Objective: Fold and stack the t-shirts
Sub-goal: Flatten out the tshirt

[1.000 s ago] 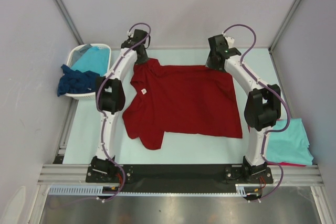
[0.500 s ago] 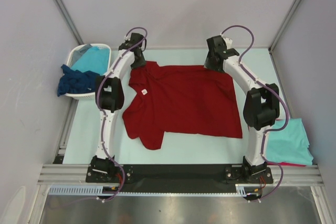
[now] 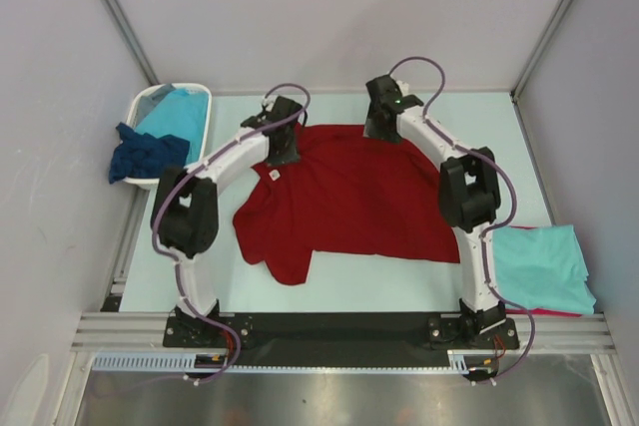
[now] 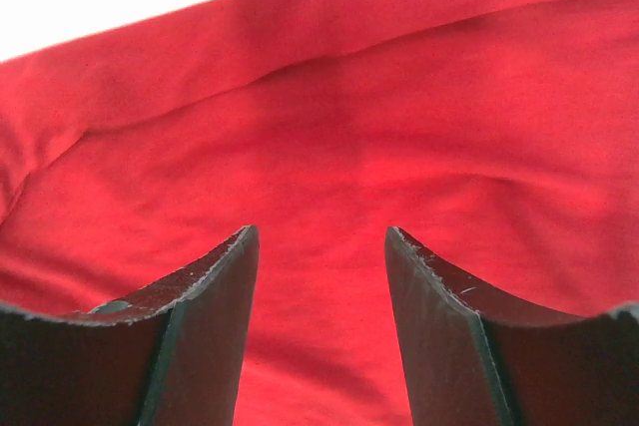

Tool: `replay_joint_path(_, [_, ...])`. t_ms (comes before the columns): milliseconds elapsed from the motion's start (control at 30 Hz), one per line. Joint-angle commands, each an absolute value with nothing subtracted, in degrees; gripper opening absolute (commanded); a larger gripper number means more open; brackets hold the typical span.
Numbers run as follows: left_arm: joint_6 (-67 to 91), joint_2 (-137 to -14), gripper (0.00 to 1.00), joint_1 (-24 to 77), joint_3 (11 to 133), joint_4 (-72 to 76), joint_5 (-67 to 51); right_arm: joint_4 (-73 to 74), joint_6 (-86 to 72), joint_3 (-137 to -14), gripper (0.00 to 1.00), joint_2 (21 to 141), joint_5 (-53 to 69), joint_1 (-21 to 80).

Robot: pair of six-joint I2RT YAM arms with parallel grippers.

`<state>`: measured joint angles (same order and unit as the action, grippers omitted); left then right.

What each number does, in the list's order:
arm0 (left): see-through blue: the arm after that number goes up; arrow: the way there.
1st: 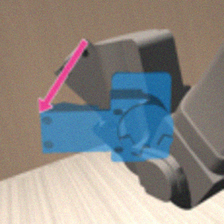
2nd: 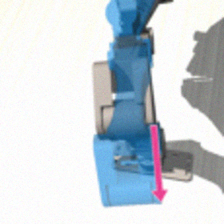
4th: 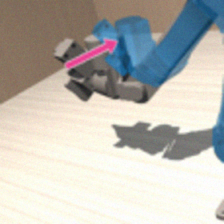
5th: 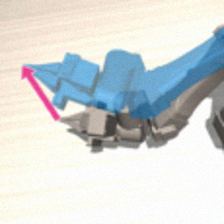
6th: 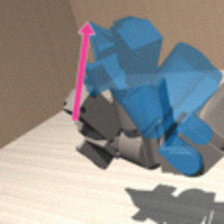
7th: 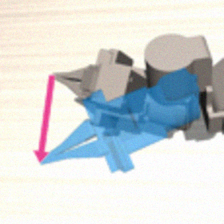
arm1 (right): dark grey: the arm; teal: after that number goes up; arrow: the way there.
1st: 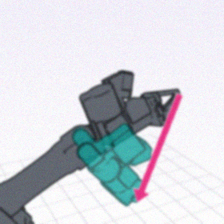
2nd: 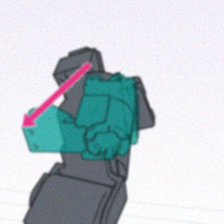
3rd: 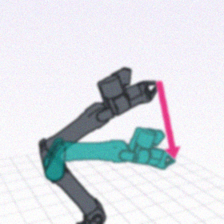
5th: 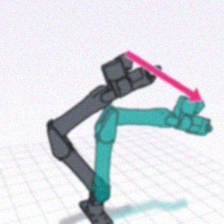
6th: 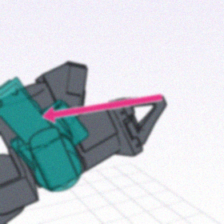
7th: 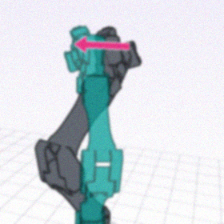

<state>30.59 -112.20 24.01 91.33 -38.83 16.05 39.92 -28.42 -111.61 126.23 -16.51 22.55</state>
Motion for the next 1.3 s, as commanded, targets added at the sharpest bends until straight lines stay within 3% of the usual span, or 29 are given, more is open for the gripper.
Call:
replay_joint_path(0, [33.5, -103.4, 0.42, 26.0, 82.1, -33.7, 19.1, 41.5, -27.0, -118.0, 0.59, 130.4, -14.1, 27.7])
replay_joint_path(333, [33.7, -95.9, 0.41, 27.0, 70.7, -32.4, 20.9, 43.6, -25.9, -131.1, 0.59, 141.2, -12.1, 29.0])
replay_joint_path(567, [34.6, -93.3, 0.37, 27.1, 67.3, -34.8, 19.5, 45.0, -25.7, -133.3, 0.58, 143.4, -12.1, 28.7])
replay_joint_path(633, [34.9, -89.9, 0.37, 27.4, 65.7, -34.9, 19.0, 44.7, -25.8, -130.3, 0.57, 139.7, -13.6, 29.1])
replay_joint_path(1000, [37.2, -71.7, 0.38, 34.8, 54.6, -39.5, 18.4, 35.6, -31.1, -83.2, 0.57, 107.0, -21.9, 30.8])
replay_joint_path(1267, [39.5, -64.7, 0.38, 39.8, 47.6, -42.5, 19.9, 38.1, -32.9, -69.7, 0.58, 92.7, -23.6, 30.7])
